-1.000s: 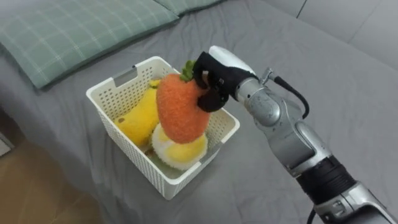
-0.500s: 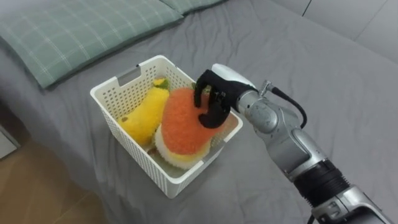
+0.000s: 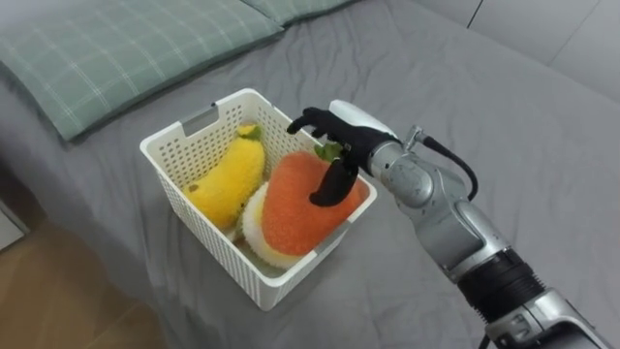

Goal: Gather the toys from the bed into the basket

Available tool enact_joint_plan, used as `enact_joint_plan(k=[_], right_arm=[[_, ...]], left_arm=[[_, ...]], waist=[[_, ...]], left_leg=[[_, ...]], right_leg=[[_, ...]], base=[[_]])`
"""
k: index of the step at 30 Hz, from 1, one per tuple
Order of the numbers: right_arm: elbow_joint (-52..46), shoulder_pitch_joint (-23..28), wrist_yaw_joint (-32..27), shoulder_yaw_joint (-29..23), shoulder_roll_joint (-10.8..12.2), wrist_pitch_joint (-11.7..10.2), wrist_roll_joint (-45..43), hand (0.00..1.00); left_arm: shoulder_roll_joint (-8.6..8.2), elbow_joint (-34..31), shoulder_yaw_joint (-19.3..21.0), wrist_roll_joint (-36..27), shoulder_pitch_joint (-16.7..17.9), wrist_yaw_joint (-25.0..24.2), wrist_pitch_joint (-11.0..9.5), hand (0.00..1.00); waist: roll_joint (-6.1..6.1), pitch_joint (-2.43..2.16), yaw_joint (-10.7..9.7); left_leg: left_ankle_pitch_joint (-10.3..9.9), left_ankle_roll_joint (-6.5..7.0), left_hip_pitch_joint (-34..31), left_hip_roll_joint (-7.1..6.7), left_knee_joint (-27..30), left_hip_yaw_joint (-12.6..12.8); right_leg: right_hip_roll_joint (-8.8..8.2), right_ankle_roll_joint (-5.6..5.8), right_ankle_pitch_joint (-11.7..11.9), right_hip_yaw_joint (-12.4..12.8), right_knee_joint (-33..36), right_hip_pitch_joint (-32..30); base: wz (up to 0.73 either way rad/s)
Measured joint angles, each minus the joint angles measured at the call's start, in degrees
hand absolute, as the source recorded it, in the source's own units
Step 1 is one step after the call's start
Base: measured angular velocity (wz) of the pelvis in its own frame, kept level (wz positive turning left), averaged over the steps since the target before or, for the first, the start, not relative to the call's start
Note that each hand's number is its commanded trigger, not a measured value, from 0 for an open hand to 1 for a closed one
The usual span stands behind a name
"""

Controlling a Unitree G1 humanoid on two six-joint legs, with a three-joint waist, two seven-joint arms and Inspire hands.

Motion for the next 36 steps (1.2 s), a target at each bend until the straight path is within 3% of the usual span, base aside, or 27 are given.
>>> enact_joint_plan(k=[14, 22, 24, 26, 31, 36], right_arm=[[-0.1, 0.0, 0.0, -2.3, -0.1, -1.5, 3.5, 0.0], [-1.6, 0.0, 0.0, -6.2, -1.7, -2.2, 3.2, 0.0], [-2.7, 0.0, -0.6, -9.1, -1.8, -2.4, 3.0, 0.0], [-3.6, 0.0, -1.8, -10.7, -1.8, -2.5, 3.2, 0.0], [-5.3, 0.2, -5.4, -13.6, -2.8, -3.7, 10.0, 0.0], [-7.2, 0.7, -8.4, -17.3, -4.5, -4.5, 16.9, 0.0]], left_arm=[[-0.06, 0.0, 0.1, 0.0, -1.8, -0.7, 0.0, 0.0], [-0.04, -0.1, 0.6, 0.0, -2.7, -1.7, -0.3, 0.0], [-0.06, -0.1, 0.9, 0.1, -2.5, -1.7, -0.3, 0.0], [-0.07, -0.1, 1.0, -0.4, -2.4, -1.6, -0.3, 0.0], [0.02, 0.1, 1.4, -0.5, -2.4, -1.6, -1.0, 0.0], [0.15, 0.0, 2.3, -0.7, -2.4, -1.6, -2.1, 0.0]], waist=[[0.79, -0.07, -2.7], [0.36, -0.47, -3.4], [0.19, -0.82, -3.4], [0.17, -1.05, -4.5], [0.25, -1.02, -6.8], [0.49, -1.17, -10.6]], left_leg=[[0.0, 0.01, 0.8, 0.06, 0.0, 0.5], [0.0, 0.03, 0.9, 0.14, -0.2, 0.9], [0.1, 0.11, 1.1, 0.33, -0.5, 1.7], [0.1, 0.14, 1.1, 0.39, -0.4, 2.0], [0.0, 0.23, 1.5, 0.66, -0.5, 3.4], [-0.1, 0.25, 2.6, 1.09, -1.4, 5.1]], right_leg=[[0.01, 0.0, 0.0, 0.8, 0.0, 0.3], [0.01, 0.0, 0.0, 1.5, 0.1, 0.0], [0.04, 0.0, 0.0, 2.3, 0.1, -0.2], [0.04, 0.0, 0.0, 2.5, 0.1, -0.2], [0.17, -0.01, 0.0, 4.2, 0.1, -0.3], [0.28, 0.11, 0.1, 5.1, 0.2, -0.1]], base=[[-0.01], [-0.02], [-0.16], [-0.09], [-0.13], [-0.12]])
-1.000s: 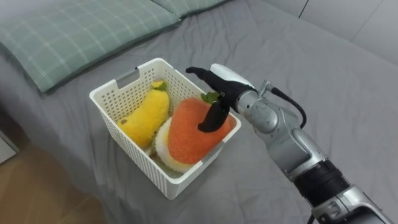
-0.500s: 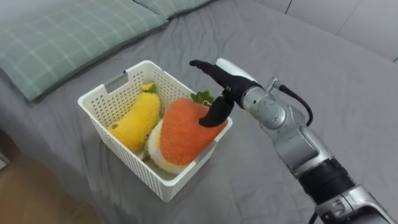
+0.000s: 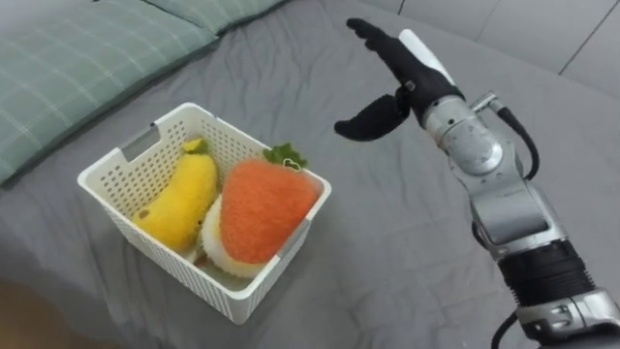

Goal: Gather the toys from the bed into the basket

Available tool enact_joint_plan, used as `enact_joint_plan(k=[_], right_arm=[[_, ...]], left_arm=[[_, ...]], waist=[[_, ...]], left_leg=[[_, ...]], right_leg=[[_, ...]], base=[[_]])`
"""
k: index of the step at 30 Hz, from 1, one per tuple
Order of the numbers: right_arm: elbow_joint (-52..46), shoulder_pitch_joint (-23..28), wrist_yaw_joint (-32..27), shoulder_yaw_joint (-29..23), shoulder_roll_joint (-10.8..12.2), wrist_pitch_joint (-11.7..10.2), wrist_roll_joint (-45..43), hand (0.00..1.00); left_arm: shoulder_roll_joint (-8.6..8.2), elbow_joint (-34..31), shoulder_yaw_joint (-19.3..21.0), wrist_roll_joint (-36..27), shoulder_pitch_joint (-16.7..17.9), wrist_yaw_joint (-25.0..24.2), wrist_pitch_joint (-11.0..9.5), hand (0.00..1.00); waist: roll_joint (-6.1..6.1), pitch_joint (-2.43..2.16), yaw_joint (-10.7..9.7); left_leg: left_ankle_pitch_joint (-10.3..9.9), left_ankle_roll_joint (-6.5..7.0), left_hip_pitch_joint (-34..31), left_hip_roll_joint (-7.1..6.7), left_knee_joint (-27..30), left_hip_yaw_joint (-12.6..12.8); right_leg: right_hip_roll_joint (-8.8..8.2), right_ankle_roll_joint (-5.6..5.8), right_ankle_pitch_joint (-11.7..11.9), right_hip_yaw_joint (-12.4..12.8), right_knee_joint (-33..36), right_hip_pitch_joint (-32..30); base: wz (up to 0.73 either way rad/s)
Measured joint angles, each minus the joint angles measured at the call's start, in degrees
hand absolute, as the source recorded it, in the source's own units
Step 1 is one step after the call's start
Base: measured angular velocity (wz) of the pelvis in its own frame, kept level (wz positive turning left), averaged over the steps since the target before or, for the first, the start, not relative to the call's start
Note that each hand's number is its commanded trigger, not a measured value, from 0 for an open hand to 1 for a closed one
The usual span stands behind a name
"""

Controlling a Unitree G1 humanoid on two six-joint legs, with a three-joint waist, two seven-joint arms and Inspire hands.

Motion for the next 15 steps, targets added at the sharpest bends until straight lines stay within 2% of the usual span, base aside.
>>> enact_joint_plan(k=[4, 8, 11, 13, 15], right_arm=[[-3.3, 2.2, -3.0, -4.7, -0.2, -0.6, 1.2, 0.0], [-4.1, 3.4, -7.5, -8.8, -2.5, -1.0, 4.3, 0.0], [-4.2, 4.7, -9.8, -11.7, -3.5, -1.6, 7.2, 0.0], [-4.2, 6.0, -11.3, -13.7, -3.9, -2.1, 7.3, 0.0], [-4.2, 8.3, -13.3, -15.4, -5.5, -2.1, 8.4, 0.0]], left_arm=[[-0.01, -0.1, 1.4, 0.0, -0.2, 0.0, -0.3, 0.0], [-0.02, -0.1, 2.4, -0.1, -0.3, 0.0, -0.6, 0.0], [-0.28, -0.1, 2.5, -1.1, -0.3, 0.0, -0.9, 0.0], [-0.4, 0.0, 2.7, -1.6, -0.2, 0.0, -1.2, 0.0], [-0.05, 0.0, 2.9, -1.7, 1.2, 0.0, -1.2, 0.0]], waist=[[0.26, -0.35, -2.1], [0.64, -0.36, -4.1], [1.3, -0.77, -6.3], [1.76, -0.85, -7.0], [1.8, -0.84, -9.0]], left_leg=[[0.0, 0.03, 0.5, 0.36, -0.8, 1.4], [-0.1, 0.03, 1.4, 0.92, -1.7, 3.7], [-0.4, 0.0, 1.7, 1.17, -2.0, 4.9], [-0.4, 0.0, 2.6, 1.33, -2.8, 6.2], [-0.4, -0.04, 2.8, 1.49, -3.1, 6.8]], right_leg=[[0.12, 0.0, 0.0, 1.8, 0.1, -0.7], [0.49, -0.04, 0.1, 4.1, 0.2, -1.0], [0.7, -0.05, 0.2, 5.5, 0.2, -1.3], [0.84, -0.05, 0.2, 6.5, 0.1, -1.4], [0.96, -0.05, 0.2, 6.7, 0.0, -1.5]], base=[[-0.26], [-0.29], [-0.22], [-0.29], [-0.16]])
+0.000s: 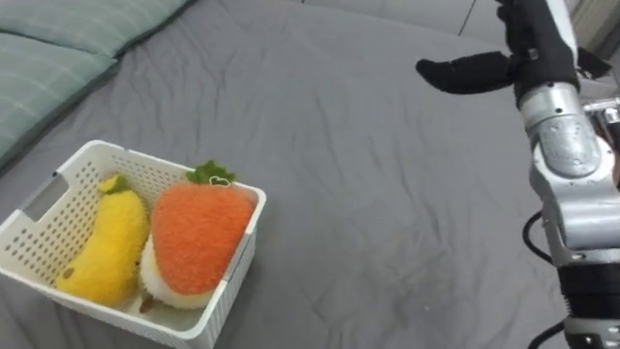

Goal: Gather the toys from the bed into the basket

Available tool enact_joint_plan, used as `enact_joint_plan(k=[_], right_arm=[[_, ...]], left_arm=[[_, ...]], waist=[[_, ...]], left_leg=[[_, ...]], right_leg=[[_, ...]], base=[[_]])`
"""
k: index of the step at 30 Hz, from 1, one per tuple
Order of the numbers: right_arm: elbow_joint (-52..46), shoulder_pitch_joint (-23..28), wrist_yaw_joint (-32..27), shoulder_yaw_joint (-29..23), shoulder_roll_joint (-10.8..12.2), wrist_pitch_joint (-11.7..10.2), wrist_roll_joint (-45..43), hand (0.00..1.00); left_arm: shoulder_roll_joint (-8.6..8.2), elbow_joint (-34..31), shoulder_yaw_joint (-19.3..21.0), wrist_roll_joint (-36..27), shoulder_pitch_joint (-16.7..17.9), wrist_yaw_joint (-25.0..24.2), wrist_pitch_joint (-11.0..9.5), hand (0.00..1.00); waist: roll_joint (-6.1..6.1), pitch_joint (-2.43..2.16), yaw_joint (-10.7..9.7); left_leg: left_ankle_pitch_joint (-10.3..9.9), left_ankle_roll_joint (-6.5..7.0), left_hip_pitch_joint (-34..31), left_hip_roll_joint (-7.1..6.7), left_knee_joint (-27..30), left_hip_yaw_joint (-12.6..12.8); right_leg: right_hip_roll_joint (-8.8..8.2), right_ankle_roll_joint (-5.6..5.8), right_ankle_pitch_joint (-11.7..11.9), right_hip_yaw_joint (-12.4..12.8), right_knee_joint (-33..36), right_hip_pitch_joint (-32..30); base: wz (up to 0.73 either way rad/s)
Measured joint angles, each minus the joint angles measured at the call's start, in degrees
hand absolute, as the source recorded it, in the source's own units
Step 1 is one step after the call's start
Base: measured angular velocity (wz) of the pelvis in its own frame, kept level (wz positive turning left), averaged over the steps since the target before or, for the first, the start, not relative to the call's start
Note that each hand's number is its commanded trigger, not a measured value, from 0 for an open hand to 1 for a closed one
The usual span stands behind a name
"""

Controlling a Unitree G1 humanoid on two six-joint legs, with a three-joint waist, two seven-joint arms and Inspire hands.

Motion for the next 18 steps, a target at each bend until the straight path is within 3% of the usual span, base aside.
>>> enact_joint_plan(k=[2, 7, 11, 15, 18], right_arm=[[0.0, 2.5, -1.3, -1.7, -1.2, 0.0, 2.8, 0.0], [0.5, 8.0, -3.3, -5.7, -1.4, 0.0, 3.9, 0.0], [0.7, 12.2, -5.9, -12.1, -1.4, -0.2, 6.8, 0.0], [2.3, 16.4, -9.8, -17.8, -1.5, -2.9, 13.4, 0.0], [7.1, 19.0, -12.5, -19.8, -1.5, -3.3, 16.0, 0.0]], left_arm=[[0.19, 0.0, 0.0, 0.0, 0.5, 0.0, 0.0, 0.0], [0.6, 0.3, 0.7, 0.1, 2.3, 0.0, -0.1, 0.0], [0.57, 0.1, 4.6, 0.2, 3.3, -0.1, -0.6, 0.0], [0.71, 0.1, 6.8, 0.2, 4.7, 0.0, -0.6, 0.0], [0.71, 0.1, 7.3, 0.2, 5.6, 0.5, -0.6, 0.0]], waist=[[0.0, 0.01, -0.6], [0.07, 0.27, -3.8], [-0.49, 0.61, -5.1], [-0.95, 0.85, -6.8], [-0.96, 0.83, -7.5]], left_leg=[[-0.1, -0.07, 0.1, 0.19, -0.1, 0.8], [-0.3, -0.29, 0.4, 0.58, -0.5, 1.7], [-0.6, -0.61, 0.3, 1.21, -0.5, 2.9], [-1.1, -1.09, 0.1, 1.92, -0.4, 4.1], [-1.4, -1.32, 0.1, 2.34, -0.4, 4.9]], right_leg=[[0.15, -0.02, 0.0, 0.5, 0.0, -0.2], [0.5, -0.05, 0.0, 1.5, 0.1, -0.5], [0.93, -0.26, 0.2, 2.2, 0.5, -1.5], [1.72, -0.32, 0.2, 3.6, 0.9, -2.0], [2.09, -0.48, 0.3, 4.2, 0.9, -2.4]], base=[[-0.15], [-0.13], [-0.18], [-0.17], [-0.18]])
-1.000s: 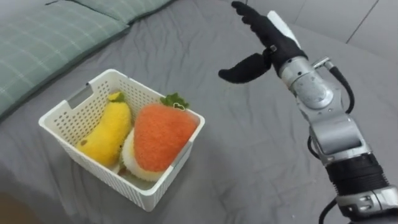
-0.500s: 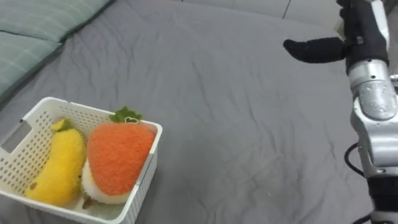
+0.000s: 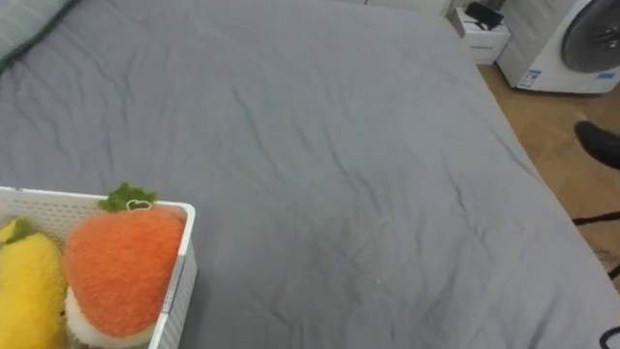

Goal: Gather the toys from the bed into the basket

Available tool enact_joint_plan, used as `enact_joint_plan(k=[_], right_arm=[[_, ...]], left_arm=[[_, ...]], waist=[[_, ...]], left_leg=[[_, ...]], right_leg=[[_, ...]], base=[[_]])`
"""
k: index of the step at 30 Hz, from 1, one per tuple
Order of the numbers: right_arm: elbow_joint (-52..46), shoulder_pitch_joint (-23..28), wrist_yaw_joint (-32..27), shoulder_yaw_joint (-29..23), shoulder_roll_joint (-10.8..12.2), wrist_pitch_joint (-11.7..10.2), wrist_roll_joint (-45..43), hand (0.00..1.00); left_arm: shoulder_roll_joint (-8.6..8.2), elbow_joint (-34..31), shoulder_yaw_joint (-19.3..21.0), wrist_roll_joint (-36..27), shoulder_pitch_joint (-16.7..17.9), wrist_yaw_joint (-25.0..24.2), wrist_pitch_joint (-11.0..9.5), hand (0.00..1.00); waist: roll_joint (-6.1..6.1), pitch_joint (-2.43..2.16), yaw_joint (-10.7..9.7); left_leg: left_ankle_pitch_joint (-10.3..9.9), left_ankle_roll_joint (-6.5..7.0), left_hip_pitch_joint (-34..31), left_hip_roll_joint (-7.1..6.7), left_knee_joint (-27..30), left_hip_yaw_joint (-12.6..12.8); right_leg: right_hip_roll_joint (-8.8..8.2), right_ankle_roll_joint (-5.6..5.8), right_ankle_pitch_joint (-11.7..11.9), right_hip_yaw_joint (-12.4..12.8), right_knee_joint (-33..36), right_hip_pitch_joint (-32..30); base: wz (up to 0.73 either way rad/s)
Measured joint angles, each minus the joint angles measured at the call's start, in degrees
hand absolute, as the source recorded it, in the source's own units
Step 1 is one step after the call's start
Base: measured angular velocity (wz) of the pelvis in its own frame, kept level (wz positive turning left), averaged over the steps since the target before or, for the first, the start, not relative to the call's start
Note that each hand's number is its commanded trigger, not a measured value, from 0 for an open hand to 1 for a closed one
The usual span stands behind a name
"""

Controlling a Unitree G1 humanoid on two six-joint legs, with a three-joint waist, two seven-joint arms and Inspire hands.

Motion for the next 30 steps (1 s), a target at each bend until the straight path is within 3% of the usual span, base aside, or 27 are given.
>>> enact_joint_plan(k=[5, 8, 9, 12, 18, 22, 27, 30], right_arm=[[8.7, 6.2, -2.2, 0.2, 1.1, 0.0, 1.0, 0.0], [15.8, 9.9, -2.7, 1.2, 3.9, -1.6, 1.1, 0.0], [19.3, 11.4, -3.1, 1.7, 5.3, -1.9, 1.0, 0.0], [27.3, 13.2, -4.2, 2.0, 8.4, -2.0, 0.9, 0.0], [44.0, 14.1, -3.1, 5.8, 9.3, -2.3, 0.4, 0.0], [48.6, 15.0, -1.0, 8.8, 9.9, -2.3, 0.1, 0.0], [56.1, 15.2, 4.7, 14.8, 10.4, -0.1, -10.0, 0.0], [58.9, 15.2, 8.0, 19.1, 11.8, 2.4, -14.0, 0.0]], left_arm=[[-0.12, 0.0, -0.2, 0.0, 0.8, 0.2, 0.1, 0.0], [-0.14, 0.3, -0.6, -0.7, 0.8, 0.6, 0.1, 0.0], [-0.29, 0.5, -0.7, -0.7, 0.8, 1.1, 0.1, 0.0], [-1.16, 0.5, -0.7, -0.6, 1.4, 1.5, 0.1, 0.0], [-1.6, 2.1, -0.8, -0.4, 1.4, 1.7, 0.0, 0.0], [-1.6, 2.4, -0.7, -0.4, 1.2, 1.8, 0.0, 0.0], [-2.12, 3.3, -0.7, 1.8, 0.5, 2.4, 0.2, 0.0], [-2.25, 3.3, -0.9, 2.7, 0.1, 2.4, 1.0, 0.0]], waist=[[0.49, -0.14, -0.5], [0.83, -0.11, -0.5], [0.83, -0.32, -0.4], [1.57, -0.16, -0.5], [2.29, -0.09, -0.3], [2.58, 0.04, 0.3], [3.13, -0.81, 1.5], [3.31, -0.69, 2.7]], left_leg=[[0.0, -0.06, 0.8, 0.15, -0.1, 0.9], [-0.1, -0.11, 0.8, 0.25, 0.0, 1.5], [-0.2, -0.14, 0.8, 0.31, -0.1, 1.6], [-0.3, -0.2, 1.1, 0.39, 0.0, 1.9], [-0.4, -0.28, 2.3, 0.33, 0.0, 2.4], [-0.5, -0.38, 2.4, 0.36, -0.1, 2.4], [-0.6, -0.39, 2.6, 0.29, -0.1, 2.2], [-0.7, -0.46, 3.5, 0.35, -0.4, 2.1]], right_leg=[[0.2, -0.02, 0.0, 1.2, 0.0, 0.2], [0.27, -0.11, 0.0, 1.6, 0.0, 0.2], [0.33, -0.14, 0.0, 1.7, 0.1, 0.2], [0.46, -0.43, 0.1, 2.4, 0.1, 0.3], [0.42, -1.18, -0.7, 2.9, 0.2, 0.7], [0.47, -1.2, -0.9, 2.8, 0.0, 0.9], [0.52, -1.16, -0.9, 2.6, 0.0, 1.1], [0.55, -1.16, -0.9, 2.3, -0.1, 1.8]], base=[[-0.07], [-0.1], [-0.08], [-0.14], [-0.02], [0.0], [0.01], [0.0]])
